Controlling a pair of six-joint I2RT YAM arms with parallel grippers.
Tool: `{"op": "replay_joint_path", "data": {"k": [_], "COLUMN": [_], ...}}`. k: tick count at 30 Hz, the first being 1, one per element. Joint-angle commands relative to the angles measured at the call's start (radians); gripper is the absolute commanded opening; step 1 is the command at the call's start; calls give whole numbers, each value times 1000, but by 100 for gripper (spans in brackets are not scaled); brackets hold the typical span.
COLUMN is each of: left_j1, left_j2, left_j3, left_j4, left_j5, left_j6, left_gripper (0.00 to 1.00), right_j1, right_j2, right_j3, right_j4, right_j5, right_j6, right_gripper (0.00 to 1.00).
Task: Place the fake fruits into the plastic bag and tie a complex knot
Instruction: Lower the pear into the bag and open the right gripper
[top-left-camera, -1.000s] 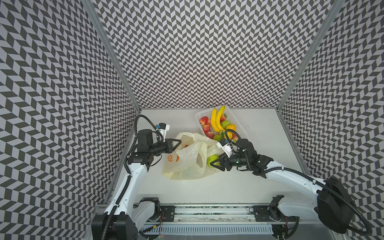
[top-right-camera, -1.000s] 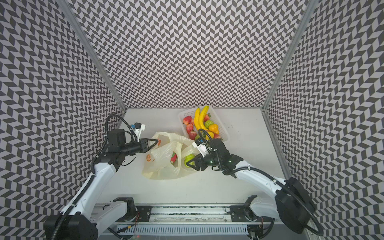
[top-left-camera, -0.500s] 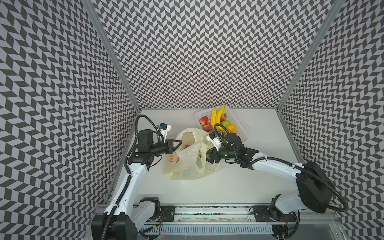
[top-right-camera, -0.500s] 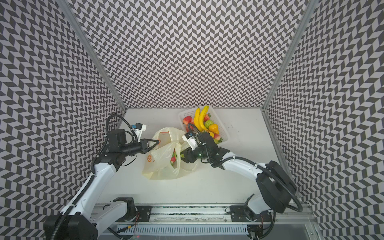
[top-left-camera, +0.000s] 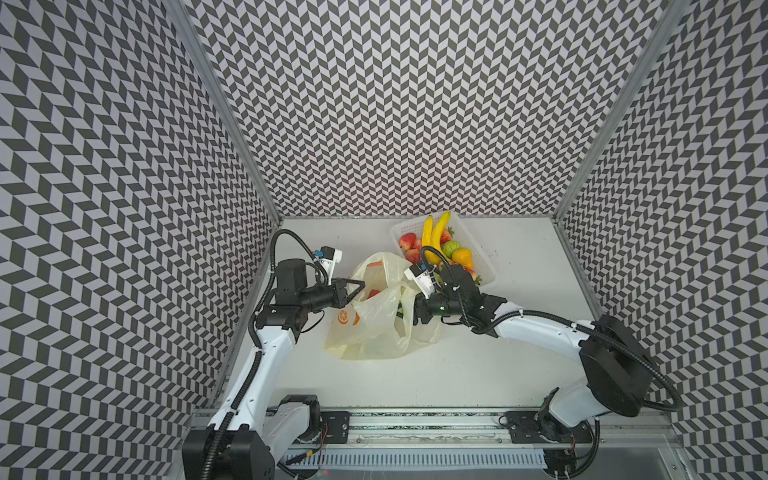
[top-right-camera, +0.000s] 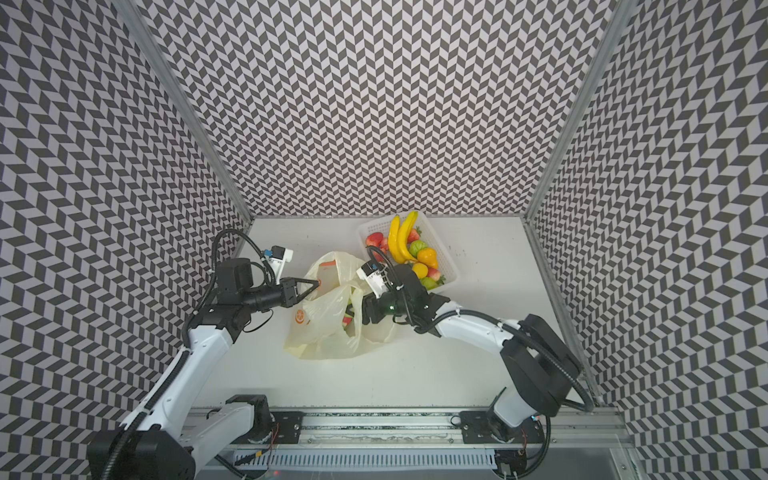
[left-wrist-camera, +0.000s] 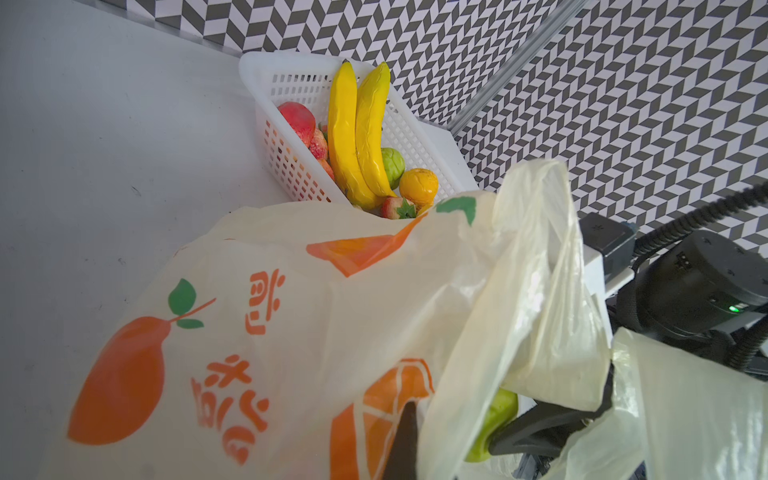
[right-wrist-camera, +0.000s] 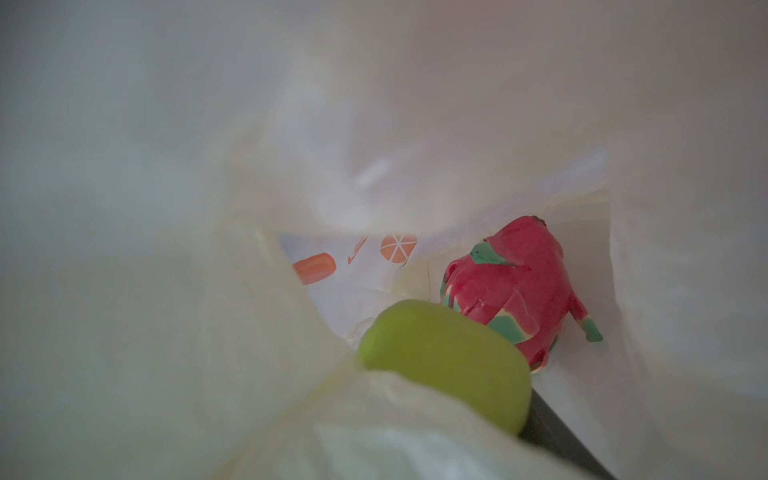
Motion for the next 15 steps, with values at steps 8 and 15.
{"op": "replay_joint_path", "data": {"k": [8,15], "left_j1": [-3,-3], "left_j2": [-19,-19], "left_j3": [5,5], "left_j4": [17,16], "left_j5": [-1,-5], "left_j6": [1,0], "left_gripper": [0,0], "right_j1": [7,7], "right_j2": [-30,-38], "right_j3": [10,2], "right_j4": [29,15], "right_j5": [54,61], "right_j6": [-10,-19], "right_gripper": [82,82]}}
